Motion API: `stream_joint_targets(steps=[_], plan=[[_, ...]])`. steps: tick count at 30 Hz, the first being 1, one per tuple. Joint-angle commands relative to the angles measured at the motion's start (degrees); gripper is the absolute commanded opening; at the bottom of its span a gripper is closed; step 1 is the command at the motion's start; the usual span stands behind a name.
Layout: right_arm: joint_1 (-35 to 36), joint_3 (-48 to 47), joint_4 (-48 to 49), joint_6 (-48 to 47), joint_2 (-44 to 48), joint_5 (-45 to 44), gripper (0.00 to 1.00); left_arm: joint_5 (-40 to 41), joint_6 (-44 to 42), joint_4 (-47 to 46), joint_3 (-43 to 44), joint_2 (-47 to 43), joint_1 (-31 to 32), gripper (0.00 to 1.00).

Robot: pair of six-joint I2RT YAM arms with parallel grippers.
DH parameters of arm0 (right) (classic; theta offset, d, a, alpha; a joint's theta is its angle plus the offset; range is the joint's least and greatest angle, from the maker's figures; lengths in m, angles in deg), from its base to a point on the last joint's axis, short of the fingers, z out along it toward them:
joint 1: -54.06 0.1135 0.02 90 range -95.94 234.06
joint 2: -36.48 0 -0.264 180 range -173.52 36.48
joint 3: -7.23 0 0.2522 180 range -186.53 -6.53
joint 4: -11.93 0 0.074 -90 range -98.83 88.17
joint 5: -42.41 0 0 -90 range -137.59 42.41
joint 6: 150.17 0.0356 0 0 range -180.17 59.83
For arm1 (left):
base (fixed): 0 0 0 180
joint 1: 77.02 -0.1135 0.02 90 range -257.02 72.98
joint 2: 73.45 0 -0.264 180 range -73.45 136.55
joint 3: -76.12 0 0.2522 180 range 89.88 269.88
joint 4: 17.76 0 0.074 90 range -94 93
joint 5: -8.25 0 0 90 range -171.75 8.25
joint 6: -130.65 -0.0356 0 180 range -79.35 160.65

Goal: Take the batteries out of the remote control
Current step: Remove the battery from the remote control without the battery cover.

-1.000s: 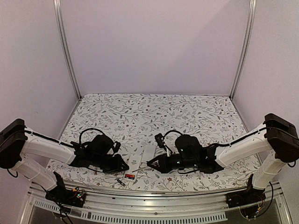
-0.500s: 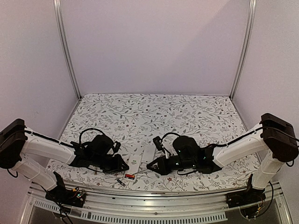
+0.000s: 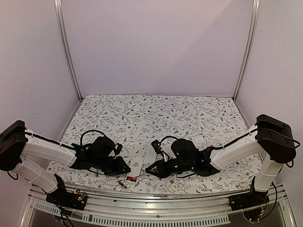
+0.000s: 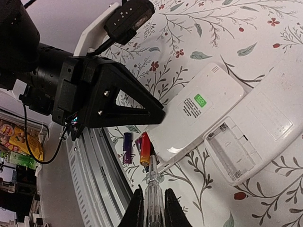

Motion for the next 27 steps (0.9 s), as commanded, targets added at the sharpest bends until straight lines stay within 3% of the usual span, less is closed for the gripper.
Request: stream_joint_targets(steps=[1, 14, 27], plan=[[-0.51, -0.64, 1.37, 1.22, -1.49, 1.58, 0.00, -1.87, 0.04, 1.82, -0.82, 1.01, 1.49, 0.16], [-2.56, 1.45, 8.22, 4.41, -1.98, 5.68, 0.00, -1.87, -0.05, 1.81, -0.80, 1.02, 1.47, 0.16], [-2.65, 0.42, 8.93, 4.47, -4.19, 6.69, 0.00, -1.58, 0.12, 1.89, -0.97, 0.52, 1.50, 0.16]])
